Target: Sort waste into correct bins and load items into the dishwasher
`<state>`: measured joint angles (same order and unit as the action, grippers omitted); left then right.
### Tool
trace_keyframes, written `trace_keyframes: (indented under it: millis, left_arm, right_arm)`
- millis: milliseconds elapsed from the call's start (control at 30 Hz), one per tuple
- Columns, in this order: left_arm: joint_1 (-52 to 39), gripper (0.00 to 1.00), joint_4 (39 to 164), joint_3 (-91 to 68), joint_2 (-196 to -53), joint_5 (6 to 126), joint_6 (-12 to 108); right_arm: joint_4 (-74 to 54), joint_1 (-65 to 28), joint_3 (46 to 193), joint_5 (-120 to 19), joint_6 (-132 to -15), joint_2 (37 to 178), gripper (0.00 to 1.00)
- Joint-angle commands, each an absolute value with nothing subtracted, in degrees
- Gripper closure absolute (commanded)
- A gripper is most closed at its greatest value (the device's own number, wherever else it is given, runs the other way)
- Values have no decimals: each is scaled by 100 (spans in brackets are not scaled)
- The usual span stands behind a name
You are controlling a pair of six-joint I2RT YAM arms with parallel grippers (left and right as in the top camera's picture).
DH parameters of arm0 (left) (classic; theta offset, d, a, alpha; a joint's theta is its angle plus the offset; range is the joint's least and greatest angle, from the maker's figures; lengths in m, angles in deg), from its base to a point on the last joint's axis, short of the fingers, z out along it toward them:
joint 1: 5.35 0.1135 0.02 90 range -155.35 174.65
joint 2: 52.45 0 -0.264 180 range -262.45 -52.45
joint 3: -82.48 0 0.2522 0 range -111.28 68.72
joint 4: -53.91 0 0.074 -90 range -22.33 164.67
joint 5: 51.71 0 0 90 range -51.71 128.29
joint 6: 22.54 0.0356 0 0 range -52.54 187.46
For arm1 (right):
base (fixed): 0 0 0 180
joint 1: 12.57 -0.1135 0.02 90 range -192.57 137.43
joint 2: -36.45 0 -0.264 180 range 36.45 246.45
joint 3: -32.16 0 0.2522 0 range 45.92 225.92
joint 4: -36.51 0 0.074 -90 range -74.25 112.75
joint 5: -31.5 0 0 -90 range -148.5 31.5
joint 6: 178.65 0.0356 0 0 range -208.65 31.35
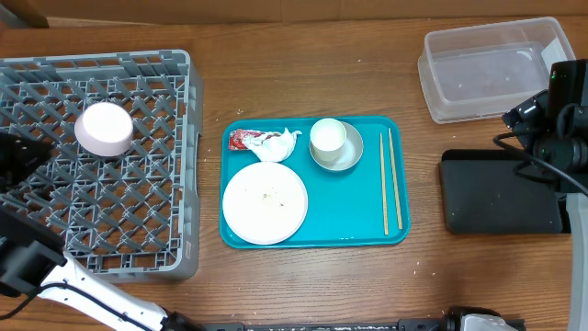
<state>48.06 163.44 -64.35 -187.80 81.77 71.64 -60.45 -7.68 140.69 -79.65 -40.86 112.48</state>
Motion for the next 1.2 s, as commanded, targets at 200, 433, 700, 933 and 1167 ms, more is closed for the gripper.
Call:
trace_keyframes:
  millis: [200, 433, 700, 933, 1167]
  left_arm:
    - [4400, 96, 16379, -7467, -18006, 6934, 6122]
    - [2684, 96, 16180, -7423, -18039, 5225, 5851]
    - [1556, 96, 15800, -7393, -18517, 3483, 5333]
    - [1698, 96, 15791, -7380, -18865, 3380, 5241]
    - [1871, 96, 15931, -7377, -19215, 3526, 5239]
  right_arm:
    - [-6032, -733, 14114, -7985, -4062, 11244, 0]
    - [-6032, -733, 14114, -7985, -4062, 11244, 0]
    - [-6032, -733, 14114, -7985, -4062, 11244, 0]
    - [-6032, -733, 14114, -7985, -4062, 11244, 0]
    - [-6032, -733, 14114, -7985, -4062, 11244, 0]
